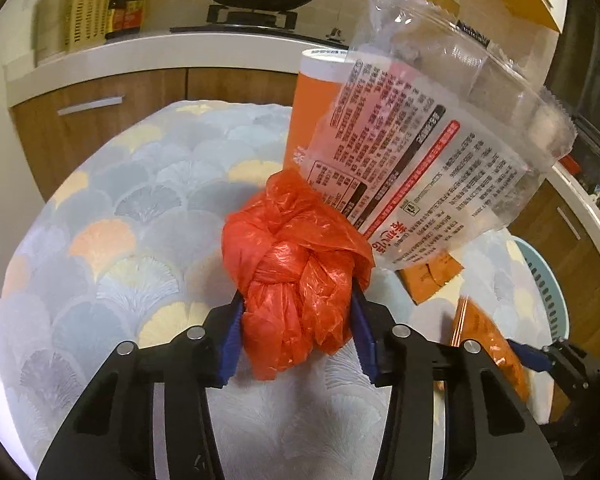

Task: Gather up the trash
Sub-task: 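Grasp the red plastic bag with the left tool while the right tool grasps the orange packet, then carry the red bag and orange packet with both tools over the basket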

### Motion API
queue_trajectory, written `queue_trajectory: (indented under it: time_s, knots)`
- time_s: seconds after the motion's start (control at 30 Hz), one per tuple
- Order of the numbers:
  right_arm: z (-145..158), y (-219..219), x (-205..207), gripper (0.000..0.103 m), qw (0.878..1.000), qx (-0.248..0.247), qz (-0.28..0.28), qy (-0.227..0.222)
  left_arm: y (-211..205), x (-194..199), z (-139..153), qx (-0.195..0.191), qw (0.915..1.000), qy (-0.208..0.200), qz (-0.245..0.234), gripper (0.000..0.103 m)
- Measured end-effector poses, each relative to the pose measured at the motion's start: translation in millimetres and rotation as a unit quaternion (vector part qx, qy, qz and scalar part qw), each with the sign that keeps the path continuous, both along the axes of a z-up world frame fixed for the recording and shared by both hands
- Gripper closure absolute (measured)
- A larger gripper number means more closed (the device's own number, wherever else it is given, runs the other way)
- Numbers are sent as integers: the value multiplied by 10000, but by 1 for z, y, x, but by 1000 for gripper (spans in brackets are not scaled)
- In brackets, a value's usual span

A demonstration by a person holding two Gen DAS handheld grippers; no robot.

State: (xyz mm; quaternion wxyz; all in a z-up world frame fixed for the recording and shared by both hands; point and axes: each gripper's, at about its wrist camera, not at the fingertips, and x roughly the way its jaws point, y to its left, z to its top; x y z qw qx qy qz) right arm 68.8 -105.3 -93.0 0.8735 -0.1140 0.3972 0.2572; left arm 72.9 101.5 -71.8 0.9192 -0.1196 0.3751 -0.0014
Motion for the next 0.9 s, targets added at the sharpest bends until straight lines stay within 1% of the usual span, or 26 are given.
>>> queue_trajectory:
  time_s: [0.03,0.07,0.1,0.13,0.2,0.33,0.5,0.63,0.8,0.87,0.9]
  knots:
    - [1,-1,0,68,10000,19,2,4,2,1,-1,-93,10000,-5,-24,59]
    - [1,-2,1,73,10000,36,-4,8,3,-2,-1,-202,9998,-26,-63,60]
    - [2,-3,2,80,10000,70,-27,15,1,-7,0,-231,9997,-78,-88,60]
    - [2,-5,3,84,9999,131,-58,43,0,-9,1,-228,9996,-127,-103,60]
    - [5,-10,4,87,9996,269,-87,64,-2,-14,7,-270,9991,-281,-190,60]
    - [21,-25,0,89,9985,510,-201,-85,-12,-31,27,-257,9974,-606,-293,60]
    - [38,-44,1,89,9968,600,-438,-306,-27,-46,56,-258,9943,-968,-366,60]
    - [44,-59,5,89,9952,682,-592,-367,-42,-53,75,-231,9916,-1183,-477,60]
    - [52,-84,6,89,9929,801,-766,-439,-70,-55,92,-283,9882,-1340,-690,60]
    - [56,-95,5,89,9918,801,-856,-513,-90,-52,97,-302,9871,-1330,-844,60]
    - [58,-102,6,89,9911,804,-908,-546,-99,-49,98,-382,9863,-1287,-955,60]
